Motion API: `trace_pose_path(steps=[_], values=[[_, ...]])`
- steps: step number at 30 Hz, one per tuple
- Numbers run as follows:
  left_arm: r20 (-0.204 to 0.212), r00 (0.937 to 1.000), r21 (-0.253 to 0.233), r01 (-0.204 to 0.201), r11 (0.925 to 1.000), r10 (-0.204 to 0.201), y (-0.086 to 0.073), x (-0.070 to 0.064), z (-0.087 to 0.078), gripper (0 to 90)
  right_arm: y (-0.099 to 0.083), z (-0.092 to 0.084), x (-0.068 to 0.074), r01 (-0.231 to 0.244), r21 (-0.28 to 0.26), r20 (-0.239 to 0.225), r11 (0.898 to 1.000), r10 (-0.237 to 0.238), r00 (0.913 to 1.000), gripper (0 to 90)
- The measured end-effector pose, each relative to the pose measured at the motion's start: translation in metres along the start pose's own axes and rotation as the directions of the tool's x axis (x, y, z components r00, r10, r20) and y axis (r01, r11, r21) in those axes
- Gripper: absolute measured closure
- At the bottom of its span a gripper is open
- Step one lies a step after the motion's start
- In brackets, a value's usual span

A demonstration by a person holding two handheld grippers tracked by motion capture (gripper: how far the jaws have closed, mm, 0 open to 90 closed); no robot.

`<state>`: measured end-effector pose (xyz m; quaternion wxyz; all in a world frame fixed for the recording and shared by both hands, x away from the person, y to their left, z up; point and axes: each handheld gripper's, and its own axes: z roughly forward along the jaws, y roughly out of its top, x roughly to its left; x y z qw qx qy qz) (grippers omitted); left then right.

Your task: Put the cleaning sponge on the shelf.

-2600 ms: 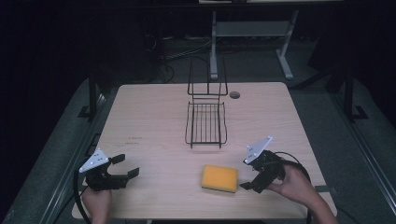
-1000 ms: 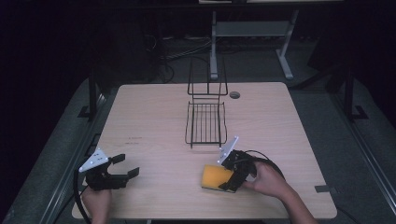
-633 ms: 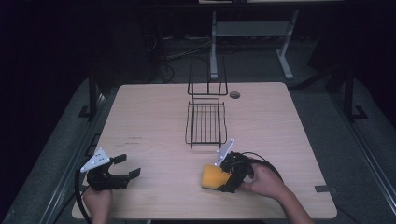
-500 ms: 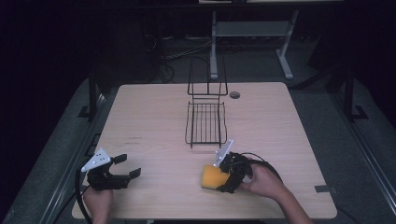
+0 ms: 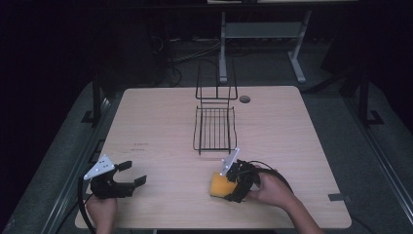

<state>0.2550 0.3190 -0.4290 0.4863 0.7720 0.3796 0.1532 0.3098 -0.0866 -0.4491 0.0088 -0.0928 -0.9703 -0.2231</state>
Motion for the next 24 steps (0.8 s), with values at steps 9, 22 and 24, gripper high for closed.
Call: trace_pose_path(steps=[9, 22, 24], values=[[0.0, 0.9999, -0.01, 0.012, 0.9999, -0.012, 0.0, 0.001, -0.001, 14.2, 0.0, 0.001, -0.001, 0.007, 0.0, -0.007, 1.0, -0.007, 0.9999, 20.7], [0.003, 0.9998, -0.022, 0.018, 0.9996, -0.018, 0.0, 0.002, -0.001, 14.2, 0.009, -0.011, -0.007, 0.022, -0.021, -0.011, 1.0, -0.022, 0.9997, 21.4], [0.002, 0.9998, -0.019, 0.02, 0.9996, -0.02, 0.0, 0.002, -0.001, 14.2, 0.011, -0.013, -0.009, 0.023, -0.021, -0.014, 1.0, -0.023, 0.9996, 21.4]])
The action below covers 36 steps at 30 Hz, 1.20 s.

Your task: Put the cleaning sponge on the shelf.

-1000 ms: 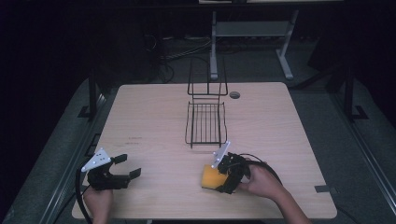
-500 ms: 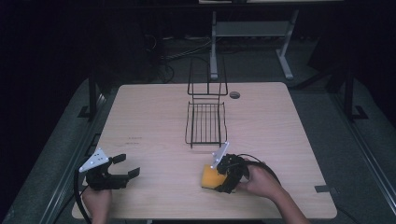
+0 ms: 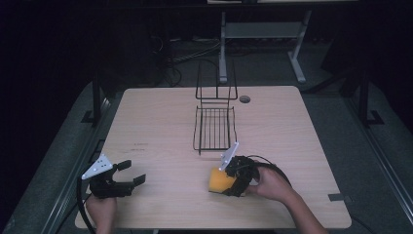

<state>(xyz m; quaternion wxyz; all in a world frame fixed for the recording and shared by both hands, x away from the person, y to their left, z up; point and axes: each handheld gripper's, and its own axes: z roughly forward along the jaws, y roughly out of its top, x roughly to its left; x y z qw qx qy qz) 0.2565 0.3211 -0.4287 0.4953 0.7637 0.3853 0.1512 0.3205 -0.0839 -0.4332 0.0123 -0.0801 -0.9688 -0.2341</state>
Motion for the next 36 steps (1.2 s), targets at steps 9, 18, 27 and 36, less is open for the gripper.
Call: trace_pose_path(steps=[9, 18, 27, 36], values=[[-0.007, 0.9996, 0.026, -0.027, 0.9993, 0.028, 0.002, -0.003, 0.003, 14.2, 0.012, -0.01, -0.011, 0.005, -0.003, -0.005, 1.0, -0.005, 1.0, 21.4], [-0.008, 0.9998, 0.022, -0.018, 0.9996, 0.018, 0.001, -0.002, 0.003, 14.2, 0.017, -0.02, -0.027, 0.005, -0.023, -0.02, 1.0, -0.006, 0.9998, 21.4], [-0.013, 0.9999, 0.01, -0.007, 0.9999, 0.008, 0.0, -0.001, 0.001, 14.2, 0.025, -0.025, -0.038, 0.006, -0.021, -0.018, 1.0, -0.006, 0.9998, 21.4], [-0.013, 0.9999, 0.002, -0.005, 1.0, 0.005, 0.0, 0.0, 0.0, 14.1, 0.031, -0.027, -0.045, 0.006, -0.014, -0.013, 1.0, -0.006, 0.9999, 21.4]])
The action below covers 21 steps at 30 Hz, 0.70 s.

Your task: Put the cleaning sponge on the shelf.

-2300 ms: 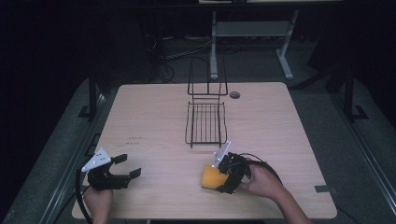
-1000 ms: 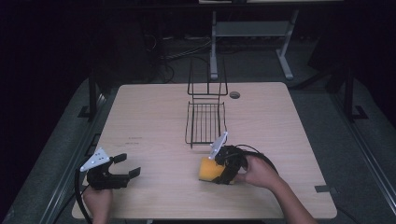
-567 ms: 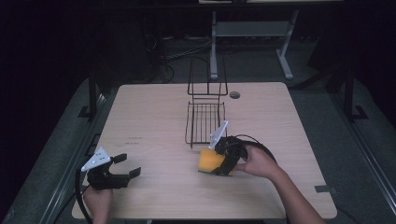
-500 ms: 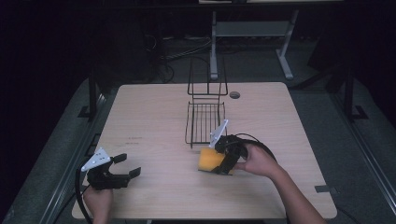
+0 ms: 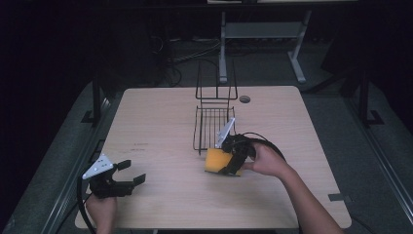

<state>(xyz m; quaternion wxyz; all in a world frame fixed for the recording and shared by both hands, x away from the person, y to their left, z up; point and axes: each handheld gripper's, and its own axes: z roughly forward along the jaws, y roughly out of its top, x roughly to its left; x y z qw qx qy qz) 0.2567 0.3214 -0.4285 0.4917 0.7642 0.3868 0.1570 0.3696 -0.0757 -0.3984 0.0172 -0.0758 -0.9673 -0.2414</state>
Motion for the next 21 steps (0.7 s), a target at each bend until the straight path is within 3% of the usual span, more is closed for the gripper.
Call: trace_pose_path(steps=[14, 21], values=[[0.006, 1.0, 0.002, -0.001, 1.0, 0.001, 0.0, 0.001, 0.0, 14.2, 0.012, 0.001, -0.013, 0.016, -0.018, -0.002, 1.0, -0.016, 0.9999, 21.4], [0.01, 0.9999, -0.004, 0.006, 1.0, -0.005, 0.0, 0.002, -0.001, 14.1, 0.019, 0.004, -0.014, 0.031, 0.008, -0.001, 0.999, -0.031, 0.9995, 21.4]])
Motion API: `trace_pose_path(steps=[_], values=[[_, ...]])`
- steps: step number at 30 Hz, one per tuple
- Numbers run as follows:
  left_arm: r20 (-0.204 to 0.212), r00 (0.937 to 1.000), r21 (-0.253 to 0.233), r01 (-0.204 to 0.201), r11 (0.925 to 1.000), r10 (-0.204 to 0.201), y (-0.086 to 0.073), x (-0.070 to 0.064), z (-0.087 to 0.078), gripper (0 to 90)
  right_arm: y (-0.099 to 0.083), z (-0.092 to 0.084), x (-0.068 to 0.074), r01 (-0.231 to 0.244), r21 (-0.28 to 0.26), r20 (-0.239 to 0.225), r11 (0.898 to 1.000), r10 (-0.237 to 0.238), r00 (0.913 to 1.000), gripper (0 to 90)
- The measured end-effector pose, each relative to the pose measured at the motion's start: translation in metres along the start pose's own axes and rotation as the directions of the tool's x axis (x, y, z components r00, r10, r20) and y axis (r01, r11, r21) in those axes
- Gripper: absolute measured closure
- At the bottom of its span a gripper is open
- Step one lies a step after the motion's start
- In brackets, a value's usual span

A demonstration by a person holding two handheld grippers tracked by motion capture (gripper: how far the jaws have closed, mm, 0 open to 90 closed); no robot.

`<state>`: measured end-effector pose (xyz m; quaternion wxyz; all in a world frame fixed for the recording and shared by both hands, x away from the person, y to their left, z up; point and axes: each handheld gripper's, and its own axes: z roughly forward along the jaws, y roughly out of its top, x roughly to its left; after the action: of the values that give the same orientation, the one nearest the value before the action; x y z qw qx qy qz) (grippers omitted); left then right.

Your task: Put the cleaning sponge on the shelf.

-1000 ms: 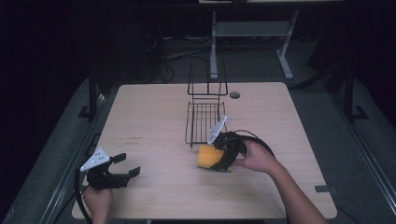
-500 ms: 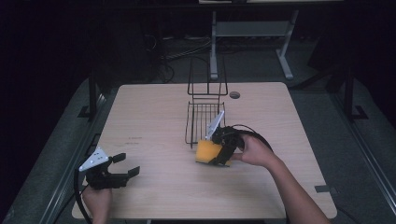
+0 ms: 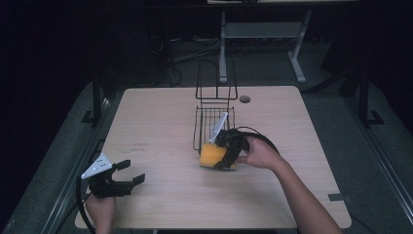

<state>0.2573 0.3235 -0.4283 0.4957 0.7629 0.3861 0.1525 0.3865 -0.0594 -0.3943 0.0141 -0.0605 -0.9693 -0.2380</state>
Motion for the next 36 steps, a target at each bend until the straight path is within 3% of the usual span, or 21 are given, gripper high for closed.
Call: trace_pose_path(steps=[15, 22, 30, 34, 36], values=[[-0.007, 0.9999, -0.006, 0.011, 0.9999, -0.011, -0.001, 0.003, -0.003, 14.2, 0.007, -0.005, -0.012, -0.006, -0.005, 0.001, 1.0, 0.006, 1.0, 21.5], [-0.009, 0.9998, -0.015, 0.017, 0.9997, -0.017, -0.001, 0.004, -0.004, 14.2, 0.011, -0.006, -0.018, 0.006, 0.016, 0.01, 1.0, -0.006, 0.9999, 21.6], [-0.008, 0.9998, -0.022, 0.019, 0.9996, -0.019, -0.002, 0.005, -0.006, 14.1, 0.013, -0.005, -0.031, -0.023, 0.019, 0.001, 1.0, 0.023, 0.9997, 21.6], [-0.007, 0.9998, -0.022, 0.021, 0.9995, -0.021, -0.002, 0.005, -0.006, 14.2, 0.015, -0.002, -0.034, -0.016, 0.044, 0.004, 0.999, 0.016, 0.9999, 21.6], [-0.005, 0.9997, -0.025, 0.025, 0.9994, -0.025, -0.002, 0.005, -0.006, 14.1, 0.016, -0.002, -0.035, -0.017, 0.029, 0.005, 0.999, 0.017, 0.9998, 21.6]])
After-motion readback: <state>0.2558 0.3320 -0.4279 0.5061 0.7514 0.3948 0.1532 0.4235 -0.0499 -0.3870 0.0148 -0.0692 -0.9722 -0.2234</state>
